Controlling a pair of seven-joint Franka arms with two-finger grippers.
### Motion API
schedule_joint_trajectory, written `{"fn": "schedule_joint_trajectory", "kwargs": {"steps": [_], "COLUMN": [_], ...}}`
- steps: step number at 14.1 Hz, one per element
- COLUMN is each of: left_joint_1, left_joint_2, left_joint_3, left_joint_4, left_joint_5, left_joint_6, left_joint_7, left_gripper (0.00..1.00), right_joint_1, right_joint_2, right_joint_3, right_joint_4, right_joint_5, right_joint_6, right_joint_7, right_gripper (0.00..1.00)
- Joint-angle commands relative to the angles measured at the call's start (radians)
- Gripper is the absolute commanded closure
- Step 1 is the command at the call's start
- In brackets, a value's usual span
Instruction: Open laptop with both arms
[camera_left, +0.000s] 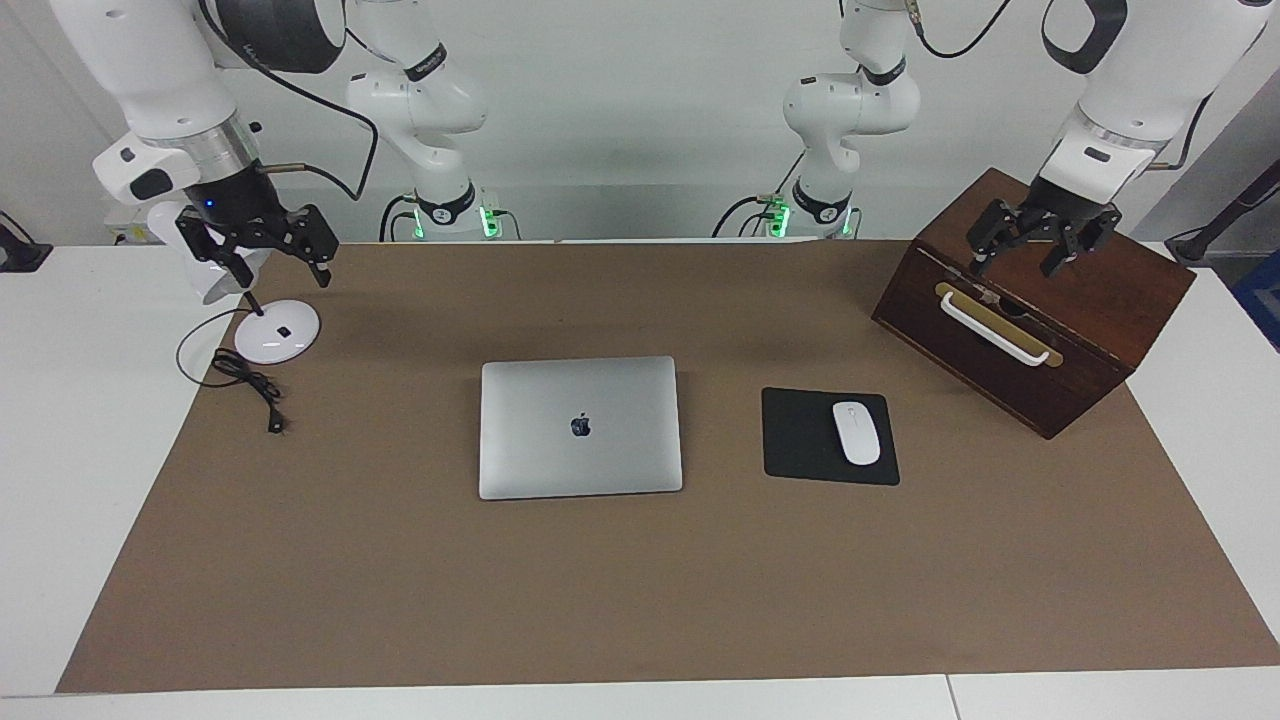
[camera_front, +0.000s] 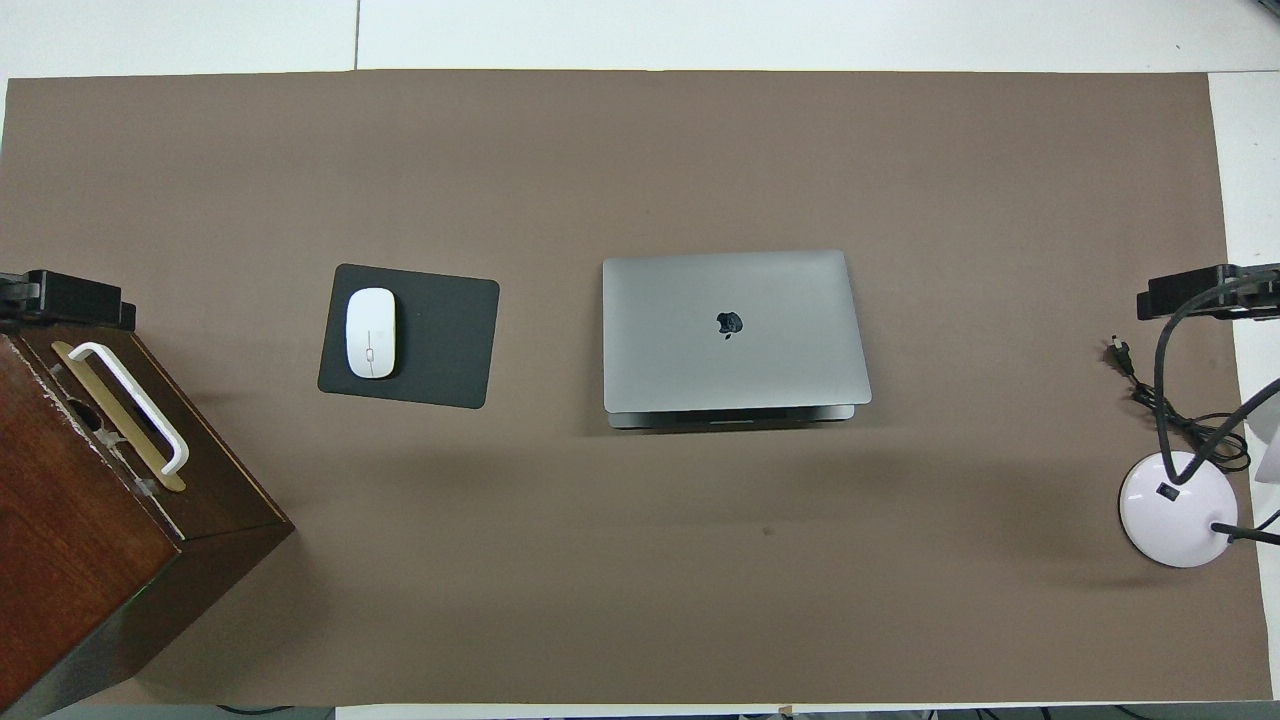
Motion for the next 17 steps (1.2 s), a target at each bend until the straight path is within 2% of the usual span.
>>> {"fn": "schedule_joint_trajectory", "kwargs": {"steps": [1, 17], "left_joint_1": [-0.008, 0.012], "left_joint_2": [0.013, -0.010], "left_joint_3": [0.006, 0.008], "left_joint_4": [0.030, -0.011], "left_joint_5": [0.012, 0.015], "left_joint_6": [-0.024, -0.016], "left_joint_7": [-0.013, -0.010], "left_gripper": [0.00, 0.00], "right_joint_1": [-0.016, -0.017], "right_joint_2": [-0.013, -0.012], "right_joint_3": [0.007, 0.007], "right_joint_4": [-0.022, -0.022], "right_joint_5": [-0.010, -0.010], "right_joint_6": [0.022, 0.027], "right_joint_7": [-0.031, -0.031], "right_gripper": [0.00, 0.00]}}
